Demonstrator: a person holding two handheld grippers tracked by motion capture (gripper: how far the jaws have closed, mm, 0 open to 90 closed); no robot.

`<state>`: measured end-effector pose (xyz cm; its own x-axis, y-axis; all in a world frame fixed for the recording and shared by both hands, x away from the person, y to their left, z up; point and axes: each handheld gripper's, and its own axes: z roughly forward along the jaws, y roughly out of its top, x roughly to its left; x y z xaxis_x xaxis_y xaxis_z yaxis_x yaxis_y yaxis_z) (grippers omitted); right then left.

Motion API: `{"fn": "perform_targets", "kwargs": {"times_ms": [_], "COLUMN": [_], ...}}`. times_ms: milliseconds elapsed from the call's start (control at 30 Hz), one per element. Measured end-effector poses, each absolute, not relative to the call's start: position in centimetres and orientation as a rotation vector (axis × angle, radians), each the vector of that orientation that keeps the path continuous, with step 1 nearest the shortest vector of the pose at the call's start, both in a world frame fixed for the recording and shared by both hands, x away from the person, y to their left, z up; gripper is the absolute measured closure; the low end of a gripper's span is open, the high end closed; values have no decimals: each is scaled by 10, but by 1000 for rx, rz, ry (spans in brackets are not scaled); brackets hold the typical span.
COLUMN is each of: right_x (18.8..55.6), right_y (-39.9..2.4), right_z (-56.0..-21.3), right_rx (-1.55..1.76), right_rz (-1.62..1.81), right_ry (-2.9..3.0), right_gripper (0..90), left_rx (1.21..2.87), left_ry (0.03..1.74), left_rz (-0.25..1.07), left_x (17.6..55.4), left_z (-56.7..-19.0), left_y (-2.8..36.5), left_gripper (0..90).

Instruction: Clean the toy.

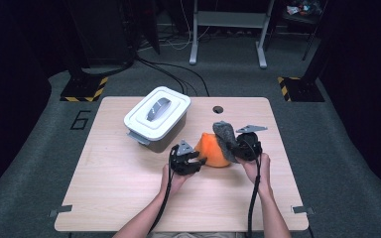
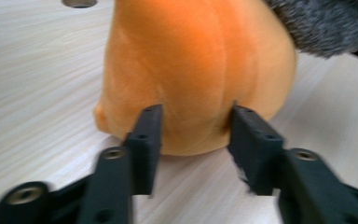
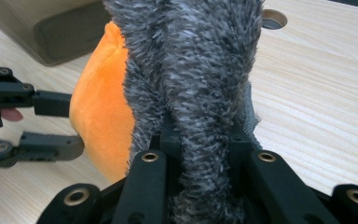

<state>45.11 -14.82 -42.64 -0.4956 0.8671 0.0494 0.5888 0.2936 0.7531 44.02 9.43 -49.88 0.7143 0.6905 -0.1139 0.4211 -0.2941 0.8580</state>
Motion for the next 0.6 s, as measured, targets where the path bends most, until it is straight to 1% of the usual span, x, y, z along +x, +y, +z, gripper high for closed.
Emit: {"fn": "perform_targets", "kwargs": {"times_ms": [100, 200, 300, 367, 433, 600], "right_x": [452, 454, 456, 456, 457, 456], "right_y": [-149, -151, -154, -154, -155, -156], "right_z": [-427, -429, -430, -431, -432, -434], "right_rx": [1315, 1321, 1331, 1344, 1344, 1351], "right_rz": [1043, 1048, 1053, 1055, 1060, 1091], "right_ry": [2196, 2195, 2195, 2192, 2192, 2172], "right_gripper": [751, 751, 751, 751, 751, 750], "left_rx": [1922, 1957, 1965, 1977, 1987, 2006], "left_ry": [866, 839, 823, 802, 793, 790], "left_rz": [346, 358, 366, 389, 412, 428], "left_x": [441, 443, 444, 445, 445, 444], "left_z": [-501, -503, -504, -505, -507, -508], "left_y": [93, 91, 89, 86, 85, 82], "left_gripper": [411, 377, 369, 381, 429, 651]}}
